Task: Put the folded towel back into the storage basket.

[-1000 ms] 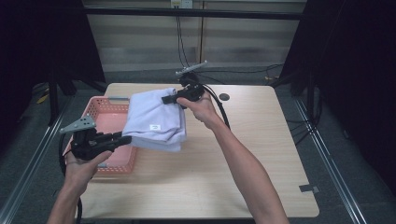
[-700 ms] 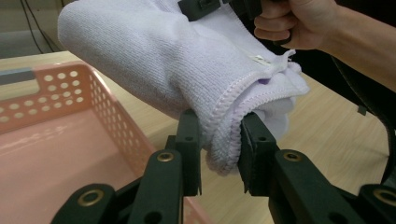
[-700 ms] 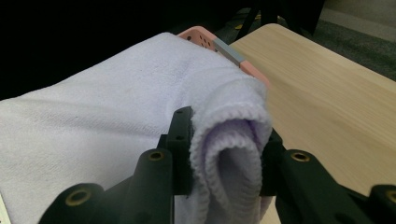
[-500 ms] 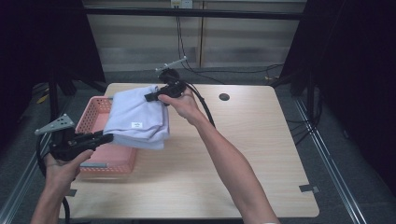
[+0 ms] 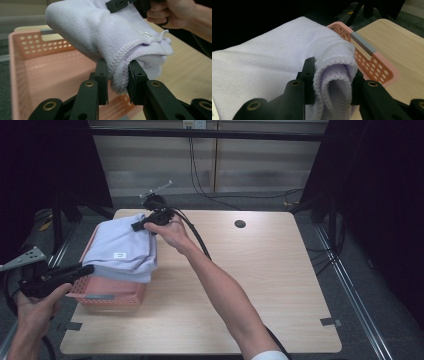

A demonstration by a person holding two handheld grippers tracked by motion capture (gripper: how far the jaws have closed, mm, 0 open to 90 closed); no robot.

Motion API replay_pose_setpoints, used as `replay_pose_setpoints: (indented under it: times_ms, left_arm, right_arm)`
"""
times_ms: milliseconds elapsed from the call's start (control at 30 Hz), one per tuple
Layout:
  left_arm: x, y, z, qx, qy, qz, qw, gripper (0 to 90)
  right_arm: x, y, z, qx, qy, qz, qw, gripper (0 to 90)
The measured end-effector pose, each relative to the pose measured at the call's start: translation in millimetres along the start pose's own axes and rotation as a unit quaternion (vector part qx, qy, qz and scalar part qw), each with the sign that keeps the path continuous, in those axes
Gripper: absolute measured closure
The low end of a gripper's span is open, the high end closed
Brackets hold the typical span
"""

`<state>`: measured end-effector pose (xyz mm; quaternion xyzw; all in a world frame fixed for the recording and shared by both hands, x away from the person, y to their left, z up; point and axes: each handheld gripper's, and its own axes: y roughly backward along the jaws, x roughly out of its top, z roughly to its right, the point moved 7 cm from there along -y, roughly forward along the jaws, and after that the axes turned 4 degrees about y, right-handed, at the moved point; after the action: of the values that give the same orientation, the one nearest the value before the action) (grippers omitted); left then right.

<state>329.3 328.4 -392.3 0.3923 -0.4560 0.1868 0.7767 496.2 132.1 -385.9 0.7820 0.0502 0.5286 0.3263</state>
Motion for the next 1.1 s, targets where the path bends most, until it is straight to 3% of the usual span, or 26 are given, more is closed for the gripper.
replay_pose_setpoints:
  times_ms: [33,67,167,433,533,733,833,867,1000,1100]
  left_arm:
    - [-0.8,2.3,-3.0,0.006,0.000,0.001,1.0000,73.2]
    - [-1.8,4.9,-6.6,0.009,0.005,0.004,0.9999,73.2]
    - [-11.6,12.5,-21.9,0.023,0.023,0.000,0.9995,73.3]
    - [-34.6,15.2,-46.1,0.046,0.050,-0.016,0.9976,73.3]
    - [-39.0,13.7,-50.3,0.053,0.055,-0.022,0.9968,73.3]
    - [-55.7,0.8,-60.1,0.070,0.056,-0.058,0.9943,73.1]
    - [-60.1,-3.5,-62.3,0.066,0.068,-0.057,0.9939,73.0]
    - [-63.1,-8.3,-63.4,0.070,0.064,-0.069,0.9931,72.9]
    - [-63.7,-13.1,-64.0,0.079,0.064,-0.073,0.9921,72.5]
    - [-68.5,-18.3,-63.3,0.082,0.056,-0.096,0.9904,71.1]
  right_arm:
    - [3.3,-9.5,-2.9,-0.001,-0.010,0.002,1.0000,66.6]
    - [3.3,-9.5,-2.9,-0.001,-0.010,0.002,1.0000,66.6]
    - [3.3,-30.3,-10.5,-0.004,-0.009,-0.009,0.9999,66.7]
    - [-7.4,-59.0,-14.4,0.005,-0.026,-0.005,0.9996,66.6]
    - [-10.9,-65.0,-15.4,0.000,-0.028,-0.006,0.9996,66.5]
    - [-30.0,-78.4,-8.1,0.003,-0.037,-0.017,0.9992,66.1]
    - [-38.6,-81.8,-4.1,0.007,-0.044,-0.020,0.9988,65.9]
    - [-40.1,-82.9,-2.6,0.007,-0.045,-0.020,0.9988,65.8]
    - [-46.3,-89.1,0.8,-0.002,-0.046,-0.030,0.9985,65.3]
    - [-51.7,-95.2,4.8,-0.007,-0.047,-0.035,0.9983,63.2]
